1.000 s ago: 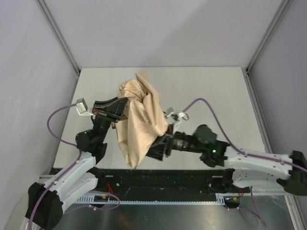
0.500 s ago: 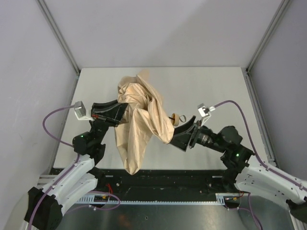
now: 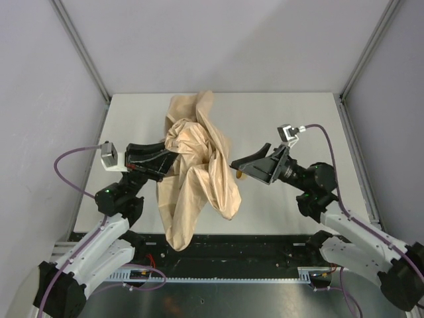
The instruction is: Put away the umbrella
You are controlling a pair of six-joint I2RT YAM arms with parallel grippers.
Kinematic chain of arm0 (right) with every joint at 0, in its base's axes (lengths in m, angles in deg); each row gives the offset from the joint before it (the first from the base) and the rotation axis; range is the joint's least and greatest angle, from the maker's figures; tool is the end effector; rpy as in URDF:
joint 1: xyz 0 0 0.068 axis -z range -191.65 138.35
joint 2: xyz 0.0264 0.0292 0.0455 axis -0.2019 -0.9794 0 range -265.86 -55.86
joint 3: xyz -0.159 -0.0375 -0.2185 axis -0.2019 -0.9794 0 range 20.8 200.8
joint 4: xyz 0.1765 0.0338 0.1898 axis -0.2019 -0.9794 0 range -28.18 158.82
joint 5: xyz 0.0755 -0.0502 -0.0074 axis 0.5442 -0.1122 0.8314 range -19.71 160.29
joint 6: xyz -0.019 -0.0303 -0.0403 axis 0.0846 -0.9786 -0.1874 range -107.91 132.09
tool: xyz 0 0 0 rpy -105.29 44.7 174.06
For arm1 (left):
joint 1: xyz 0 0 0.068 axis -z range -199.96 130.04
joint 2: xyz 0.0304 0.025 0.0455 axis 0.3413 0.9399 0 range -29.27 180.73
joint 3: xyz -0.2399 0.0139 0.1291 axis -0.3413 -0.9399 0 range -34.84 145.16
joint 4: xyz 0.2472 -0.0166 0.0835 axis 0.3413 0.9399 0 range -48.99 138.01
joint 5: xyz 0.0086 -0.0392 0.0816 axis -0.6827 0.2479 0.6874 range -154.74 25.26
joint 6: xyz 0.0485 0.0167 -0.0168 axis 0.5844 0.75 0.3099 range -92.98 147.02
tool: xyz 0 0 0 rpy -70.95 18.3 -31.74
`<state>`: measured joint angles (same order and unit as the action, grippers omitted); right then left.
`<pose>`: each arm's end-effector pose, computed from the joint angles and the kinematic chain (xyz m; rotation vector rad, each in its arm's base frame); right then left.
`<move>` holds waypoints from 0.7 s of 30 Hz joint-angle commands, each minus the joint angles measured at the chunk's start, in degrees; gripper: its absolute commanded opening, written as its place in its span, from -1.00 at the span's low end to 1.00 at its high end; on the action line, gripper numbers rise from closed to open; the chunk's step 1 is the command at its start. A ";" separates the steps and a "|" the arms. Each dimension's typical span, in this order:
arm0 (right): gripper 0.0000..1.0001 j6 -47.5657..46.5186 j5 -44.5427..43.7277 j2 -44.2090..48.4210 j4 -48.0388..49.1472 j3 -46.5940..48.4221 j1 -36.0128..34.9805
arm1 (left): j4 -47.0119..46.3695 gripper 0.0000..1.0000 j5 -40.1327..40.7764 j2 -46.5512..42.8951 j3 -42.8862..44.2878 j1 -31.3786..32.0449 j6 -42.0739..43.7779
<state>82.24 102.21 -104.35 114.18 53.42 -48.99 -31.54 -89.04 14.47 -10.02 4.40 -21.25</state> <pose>0.1378 0.1287 0.3533 -0.2327 1.3581 1.9200 0.1249 -0.0727 0.3591 0.2939 0.7545 -1.3381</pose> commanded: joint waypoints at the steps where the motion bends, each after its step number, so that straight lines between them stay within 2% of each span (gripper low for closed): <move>1: 0.78 8.82 3.01 -5.68 18.30 0.46 -1.09 | -6.45 -1.00 -1.65 -0.47 3.05 0.27 0.98; 4: 0.70 12.93 3.35 -9.82 27.37 1.90 -1.60 | -6.83 -1.00 -2.56 0.42 3.55 0.33 0.86; 7: 0.32 16.24 3.49 -12.71 35.37 2.48 -1.64 | -8.02 -1.00 -1.95 1.12 3.13 0.40 0.73; 9: -0.11 18.02 3.74 -13.96 38.65 2.59 -1.67 | -8.37 -1.00 -0.88 1.66 3.15 0.44 0.53; 11: -0.71 19.31 4.55 -14.34 41.12 2.61 -1.68 | -8.45 -1.00 -0.98 2.67 4.04 0.47 0.28; 12: -0.85 19.05 5.43 -14.04 41.60 2.62 -1.68 | -8.47 -1.00 -0.87 3.19 4.37 0.45 0.15; 15: -0.98 15.74 7.94 -10.96 41.24 2.39 -2.50 | -8.70 -1.00 2.57 3.93 3.66 0.58 0.30; 18: -1.00 12.24 9.14 -6.55 38.89 1.93 -3.63 | -8.51 -1.00 9.46 4.13 2.15 0.48 0.59; 21: -1.00 7.91 9.31 -3.46 36.00 1.44 -7.09 | -8.30 -1.00 11.94 5.23 1.84 0.36 1.10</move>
<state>96.30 108.98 -112.77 141.46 53.58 -52.60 -31.81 -85.28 19.26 -9.19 4.66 -21.10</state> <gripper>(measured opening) 0.009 0.255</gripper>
